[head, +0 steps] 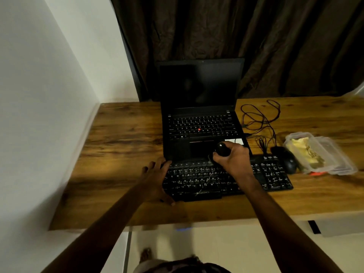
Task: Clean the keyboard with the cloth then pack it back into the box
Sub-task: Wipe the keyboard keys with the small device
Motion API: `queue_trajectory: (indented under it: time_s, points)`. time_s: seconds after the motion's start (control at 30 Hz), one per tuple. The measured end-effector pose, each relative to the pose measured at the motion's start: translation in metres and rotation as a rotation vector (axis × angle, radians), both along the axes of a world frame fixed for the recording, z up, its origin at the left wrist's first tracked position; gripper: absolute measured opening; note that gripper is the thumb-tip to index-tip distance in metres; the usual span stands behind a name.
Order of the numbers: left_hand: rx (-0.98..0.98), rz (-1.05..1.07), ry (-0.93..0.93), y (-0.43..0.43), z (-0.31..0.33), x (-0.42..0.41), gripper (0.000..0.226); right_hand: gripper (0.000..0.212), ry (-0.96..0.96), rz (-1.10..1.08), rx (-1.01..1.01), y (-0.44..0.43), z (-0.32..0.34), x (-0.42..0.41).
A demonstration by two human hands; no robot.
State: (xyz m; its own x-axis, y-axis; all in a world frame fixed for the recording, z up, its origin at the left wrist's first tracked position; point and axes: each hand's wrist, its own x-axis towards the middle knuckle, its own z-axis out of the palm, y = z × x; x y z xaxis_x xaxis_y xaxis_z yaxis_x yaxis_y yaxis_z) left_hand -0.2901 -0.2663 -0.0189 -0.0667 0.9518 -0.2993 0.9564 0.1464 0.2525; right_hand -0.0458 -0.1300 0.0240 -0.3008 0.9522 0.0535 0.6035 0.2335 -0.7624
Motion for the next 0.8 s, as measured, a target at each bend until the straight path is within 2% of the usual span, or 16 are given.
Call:
queue_trajectory:
  time_s: [0.07,0.2,0.33,0.57,0.8]
  points:
    - [0.003,-0.005,-0.004,0.0,-0.001,-0.001,0.152,0.013,-0.016,-0.003,0.012,-0.001,0.002,-0.002]
    - [0.022,0.007,-0.036,-0.001,-0.006,-0.003,0.154,0.013,0.069,0.074,-0.032,-0.012,0.006,-0.021]
    - [0.035,0.029,-0.072,-0.004,-0.007,-0.004,0.156,0.022,0.15,0.081,-0.108,-0.017,0.009,-0.025]
    - [0.042,0.035,-0.093,-0.004,-0.011,-0.005,0.155,0.016,0.043,-0.071,-0.041,0.002,0.012,0.014]
    - [0.039,0.025,-0.093,-0.004,-0.011,-0.007,0.156,0.012,0.089,0.013,-0.064,-0.006,0.007,-0.012]
